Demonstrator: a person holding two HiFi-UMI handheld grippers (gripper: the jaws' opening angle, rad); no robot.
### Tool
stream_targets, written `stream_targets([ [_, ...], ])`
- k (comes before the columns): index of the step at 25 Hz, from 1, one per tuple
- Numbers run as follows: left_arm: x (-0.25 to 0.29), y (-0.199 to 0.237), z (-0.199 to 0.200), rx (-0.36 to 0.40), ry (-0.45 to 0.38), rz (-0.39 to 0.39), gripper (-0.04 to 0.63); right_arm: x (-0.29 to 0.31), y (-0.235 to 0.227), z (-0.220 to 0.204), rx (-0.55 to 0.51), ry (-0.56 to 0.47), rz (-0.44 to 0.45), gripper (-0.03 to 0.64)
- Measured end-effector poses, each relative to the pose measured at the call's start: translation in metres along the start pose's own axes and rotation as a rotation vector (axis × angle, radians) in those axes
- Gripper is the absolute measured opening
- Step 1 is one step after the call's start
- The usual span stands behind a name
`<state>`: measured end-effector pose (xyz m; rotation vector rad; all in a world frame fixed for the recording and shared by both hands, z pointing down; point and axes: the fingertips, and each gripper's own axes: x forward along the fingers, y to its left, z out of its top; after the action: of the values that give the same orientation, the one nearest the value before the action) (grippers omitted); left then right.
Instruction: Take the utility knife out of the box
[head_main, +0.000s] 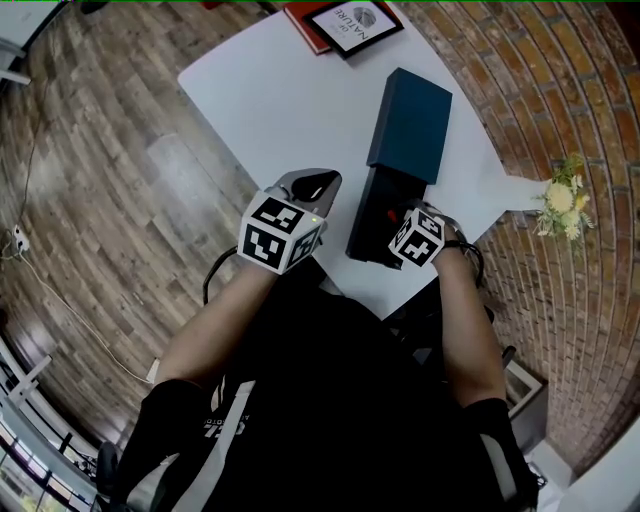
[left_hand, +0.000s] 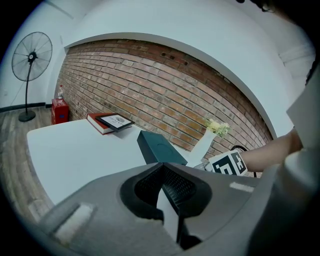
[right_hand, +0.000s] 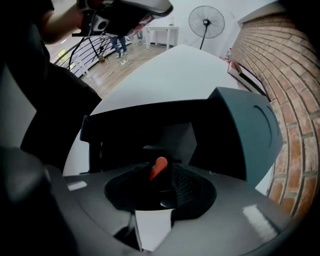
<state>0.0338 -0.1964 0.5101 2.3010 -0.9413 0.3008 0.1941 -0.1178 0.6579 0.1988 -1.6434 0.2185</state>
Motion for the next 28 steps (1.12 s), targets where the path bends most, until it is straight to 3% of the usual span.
stream_targets([
  [3,0.003,-0.001,-0.001,-0.004,0.002,-0.004,0.008,0.001,0.0,0.001,0.063,0.007,0.003,0.127],
  [12,0.011,-0.01,-0.002,0.005,0.012,-0.022,0.008,0.003,0.001,0.005,0.087,-0.009,0.026,0.094],
  [16,0.009,-0.012,-0.003,0.007,0.017,-0.022,0.008,-0.001,-0.004,0.006,0.109,-0.069,-0.043,0.0],
  [25,0.008,-0.017,-0.005,0.017,0.026,-0.028,0.008,-0.004,-0.004,0.011,0.133,-0.106,-0.084,0.004],
  [28,0.007,-0.018,-0.007,0.015,0.031,-0.028,0.008,-0.001,-0.005,0.014,0.116,-0.085,-0.043,0.095],
])
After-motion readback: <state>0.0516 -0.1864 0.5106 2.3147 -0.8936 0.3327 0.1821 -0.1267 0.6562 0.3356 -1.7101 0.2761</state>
